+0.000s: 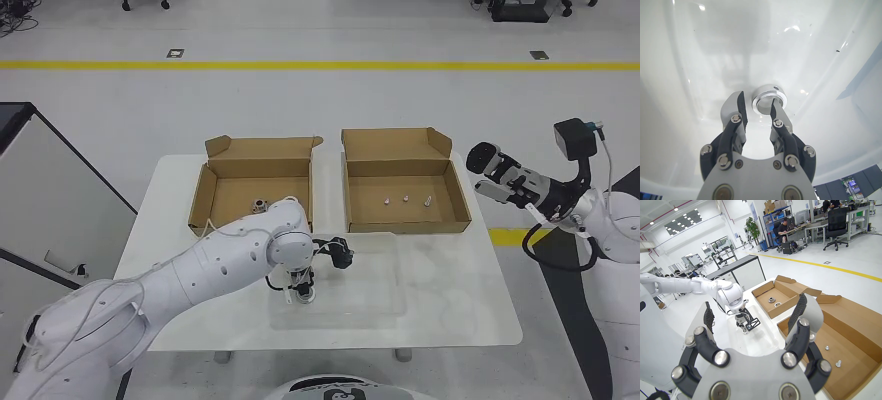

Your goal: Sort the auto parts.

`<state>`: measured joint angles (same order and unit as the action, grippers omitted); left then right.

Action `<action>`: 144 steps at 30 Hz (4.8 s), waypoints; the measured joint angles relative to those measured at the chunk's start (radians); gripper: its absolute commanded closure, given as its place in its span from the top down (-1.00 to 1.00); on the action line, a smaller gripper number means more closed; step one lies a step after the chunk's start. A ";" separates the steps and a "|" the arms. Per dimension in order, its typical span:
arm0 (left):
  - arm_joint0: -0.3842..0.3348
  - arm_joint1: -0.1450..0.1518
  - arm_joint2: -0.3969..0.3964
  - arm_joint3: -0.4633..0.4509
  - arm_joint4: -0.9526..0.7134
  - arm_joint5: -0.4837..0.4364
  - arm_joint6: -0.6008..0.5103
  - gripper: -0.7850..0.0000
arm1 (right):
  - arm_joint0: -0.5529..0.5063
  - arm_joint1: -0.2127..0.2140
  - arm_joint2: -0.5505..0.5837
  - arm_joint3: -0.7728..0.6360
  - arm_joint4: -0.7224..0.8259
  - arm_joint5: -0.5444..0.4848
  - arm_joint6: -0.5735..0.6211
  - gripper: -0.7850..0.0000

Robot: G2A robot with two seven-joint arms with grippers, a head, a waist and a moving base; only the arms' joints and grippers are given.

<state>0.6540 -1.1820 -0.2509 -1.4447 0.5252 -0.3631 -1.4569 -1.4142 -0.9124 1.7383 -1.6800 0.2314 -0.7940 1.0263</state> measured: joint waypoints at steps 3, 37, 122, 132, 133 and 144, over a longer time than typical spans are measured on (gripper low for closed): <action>0.001 -0.006 0.003 0.010 0.002 -0.001 0.002 -0.53 | 0.000 0.000 0.000 0.000 0.000 0.000 0.000 1.00; 0.132 0.136 -0.466 -0.354 -0.287 -0.115 0.280 -1.00 | 0.000 0.000 0.000 0.000 0.000 0.000 0.000 1.00; 0.436 -0.012 -0.843 -0.373 -0.957 -0.649 0.849 -1.00 | 0.000 0.000 0.000 0.000 0.000 0.000 0.000 1.00; 0.453 -0.043 -0.846 -0.390 -0.911 -0.649 0.915 -1.00 | 0.000 0.000 0.000 0.000 0.000 0.000 0.000 1.00; 0.455 -0.047 -0.841 -0.395 -0.933 -0.649 0.926 -1.00 | 0.000 0.000 0.000 0.000 0.000 0.000 0.000 1.00; 0.474 -0.110 -0.854 -0.435 -1.357 -0.649 0.825 -1.00 | 0.000 0.000 0.000 0.000 0.000 0.000 0.000 1.00</action>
<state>1.1279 -1.2923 -1.1046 -1.8799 -0.8315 -1.0123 -0.6317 -1.4142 -0.9124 1.7383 -1.6800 0.2314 -0.7940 1.0263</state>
